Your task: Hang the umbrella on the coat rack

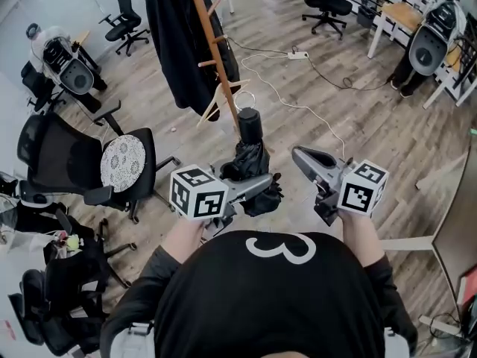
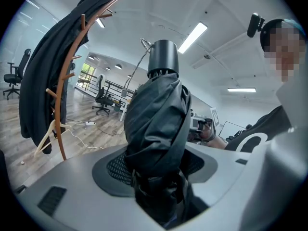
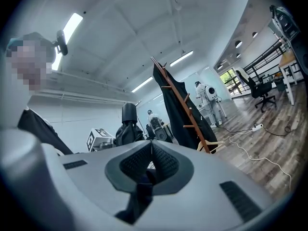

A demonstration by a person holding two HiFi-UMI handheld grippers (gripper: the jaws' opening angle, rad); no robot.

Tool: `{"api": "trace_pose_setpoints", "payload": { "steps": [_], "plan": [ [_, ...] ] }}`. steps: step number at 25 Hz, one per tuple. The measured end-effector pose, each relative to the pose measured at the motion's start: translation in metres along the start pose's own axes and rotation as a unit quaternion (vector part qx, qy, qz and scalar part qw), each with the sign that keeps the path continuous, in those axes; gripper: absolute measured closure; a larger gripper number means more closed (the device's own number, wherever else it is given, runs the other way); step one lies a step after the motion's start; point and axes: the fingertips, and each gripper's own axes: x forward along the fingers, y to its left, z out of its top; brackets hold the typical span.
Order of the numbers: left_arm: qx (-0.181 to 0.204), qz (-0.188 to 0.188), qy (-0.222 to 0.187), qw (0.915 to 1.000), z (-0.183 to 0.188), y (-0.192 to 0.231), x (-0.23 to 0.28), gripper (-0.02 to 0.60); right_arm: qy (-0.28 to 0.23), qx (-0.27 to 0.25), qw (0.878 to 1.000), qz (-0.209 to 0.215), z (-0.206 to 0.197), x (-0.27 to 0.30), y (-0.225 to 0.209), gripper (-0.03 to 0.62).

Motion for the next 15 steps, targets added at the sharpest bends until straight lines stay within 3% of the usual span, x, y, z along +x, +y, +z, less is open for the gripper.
{"api": "trace_pose_setpoints", "payload": {
  "steps": [15],
  "plan": [
    [-0.024,0.012,-0.009,0.9996,0.05,0.129,0.018,0.311,0.042,0.021,0.999,0.004,0.019,0.113,-0.095,0.567]
  ]
}}
